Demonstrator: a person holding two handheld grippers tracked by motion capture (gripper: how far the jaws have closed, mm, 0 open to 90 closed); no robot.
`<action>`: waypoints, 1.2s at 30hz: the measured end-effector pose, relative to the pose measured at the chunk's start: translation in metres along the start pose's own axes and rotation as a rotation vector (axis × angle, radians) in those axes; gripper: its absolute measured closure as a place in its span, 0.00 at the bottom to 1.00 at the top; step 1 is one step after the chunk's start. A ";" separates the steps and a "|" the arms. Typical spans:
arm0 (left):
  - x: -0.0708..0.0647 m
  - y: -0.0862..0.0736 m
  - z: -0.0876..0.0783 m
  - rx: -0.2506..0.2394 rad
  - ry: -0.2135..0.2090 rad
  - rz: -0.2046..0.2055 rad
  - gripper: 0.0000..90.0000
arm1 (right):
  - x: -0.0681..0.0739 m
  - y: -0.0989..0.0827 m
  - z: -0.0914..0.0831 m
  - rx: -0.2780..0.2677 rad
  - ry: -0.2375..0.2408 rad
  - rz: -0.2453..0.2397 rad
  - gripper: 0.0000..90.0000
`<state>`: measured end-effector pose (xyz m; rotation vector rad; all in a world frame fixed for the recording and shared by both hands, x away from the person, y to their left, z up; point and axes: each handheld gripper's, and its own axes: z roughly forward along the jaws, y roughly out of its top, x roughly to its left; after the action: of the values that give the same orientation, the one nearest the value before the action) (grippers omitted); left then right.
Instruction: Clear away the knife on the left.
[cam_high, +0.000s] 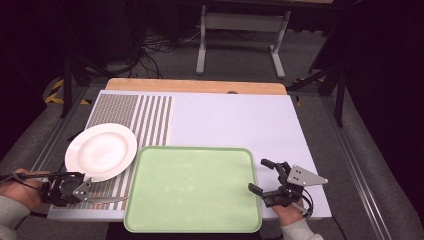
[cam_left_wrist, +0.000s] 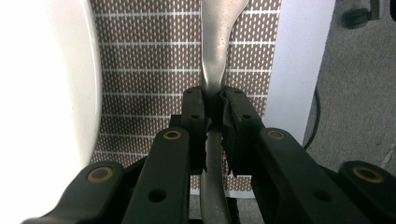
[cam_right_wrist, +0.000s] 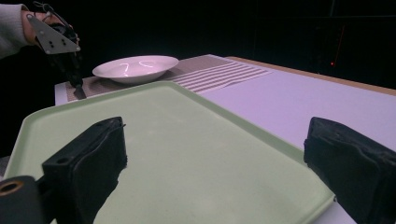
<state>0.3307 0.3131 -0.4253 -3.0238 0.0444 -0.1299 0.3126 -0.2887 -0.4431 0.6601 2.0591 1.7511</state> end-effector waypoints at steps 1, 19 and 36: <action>-0.001 -0.001 0.000 -0.006 0.006 -0.013 0.89 | 0.000 0.000 0.000 0.001 0.000 -0.001 0.07; -0.002 -0.006 -0.027 -0.125 0.020 -0.136 0.89 | -0.002 0.000 -0.002 -0.009 -0.008 0.004 0.07; 0.007 0.009 -0.075 -0.292 -0.059 -0.395 0.89 | -0.005 0.000 0.000 -0.007 -0.007 0.007 0.07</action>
<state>0.3305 0.2951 -0.3515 -3.2811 -0.5903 -0.0724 0.3165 -0.2919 -0.4434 0.6719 2.0476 1.7560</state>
